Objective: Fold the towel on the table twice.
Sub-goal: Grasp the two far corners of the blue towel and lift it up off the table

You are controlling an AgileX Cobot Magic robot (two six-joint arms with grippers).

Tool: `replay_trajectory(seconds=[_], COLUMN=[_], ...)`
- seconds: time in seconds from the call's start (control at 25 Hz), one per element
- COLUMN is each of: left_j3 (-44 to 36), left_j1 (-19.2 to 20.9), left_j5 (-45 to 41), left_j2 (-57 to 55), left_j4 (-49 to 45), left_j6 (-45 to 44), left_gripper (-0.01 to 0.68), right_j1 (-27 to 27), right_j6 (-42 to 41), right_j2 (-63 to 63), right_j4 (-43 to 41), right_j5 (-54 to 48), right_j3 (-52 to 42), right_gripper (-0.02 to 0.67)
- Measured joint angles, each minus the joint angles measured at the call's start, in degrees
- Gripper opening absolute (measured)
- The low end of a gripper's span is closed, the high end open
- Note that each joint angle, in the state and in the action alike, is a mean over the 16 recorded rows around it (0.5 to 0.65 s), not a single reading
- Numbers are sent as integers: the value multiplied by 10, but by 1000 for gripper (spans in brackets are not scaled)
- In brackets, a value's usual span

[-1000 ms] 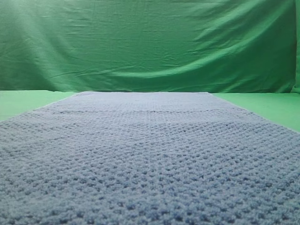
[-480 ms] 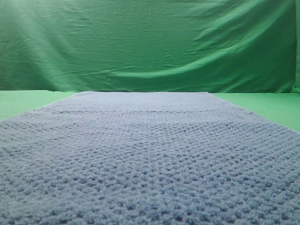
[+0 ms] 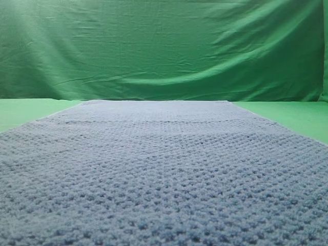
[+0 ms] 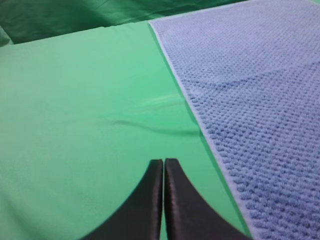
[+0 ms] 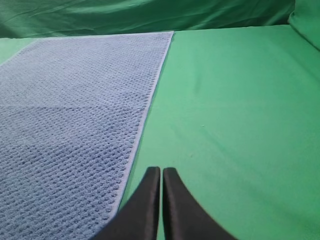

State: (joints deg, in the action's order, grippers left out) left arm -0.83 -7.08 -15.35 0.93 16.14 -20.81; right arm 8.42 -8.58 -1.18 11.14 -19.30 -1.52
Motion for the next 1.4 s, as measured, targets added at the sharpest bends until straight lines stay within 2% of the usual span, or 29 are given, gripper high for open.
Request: replay_trajectory(seconds=[0.4, 0.56, 0.72, 0.88, 1.16, 1.4], left_j3=[0, 11, 46, 105, 233, 299], left_j1=[0, 0, 0, 0, 0, 0], left_j5=[194, 226, 192, 114, -42, -99], left_j2=[0, -1, -13, -53, -183, -295], left_j4=[47, 58, 60, 61, 59, 61], left_j6=[12, 35, 59, 82, 94, 95], left_gripper=[0, 0, 0, 0, 0, 0], right_j1=[0, 0, 0, 0, 0, 0], right_j6=[5, 17, 31, 42, 23, -8], right_j2=[0, 0, 9, 42, 159, 274], right_j4=[7, 10, 11, 11, 8, 7], right_j5=[109, 149, 159, 143, 78, 44], right_j3=[0, 4, 28, 77, 186, 244], right_gripper=[0, 0, 0, 0, 0, 0])
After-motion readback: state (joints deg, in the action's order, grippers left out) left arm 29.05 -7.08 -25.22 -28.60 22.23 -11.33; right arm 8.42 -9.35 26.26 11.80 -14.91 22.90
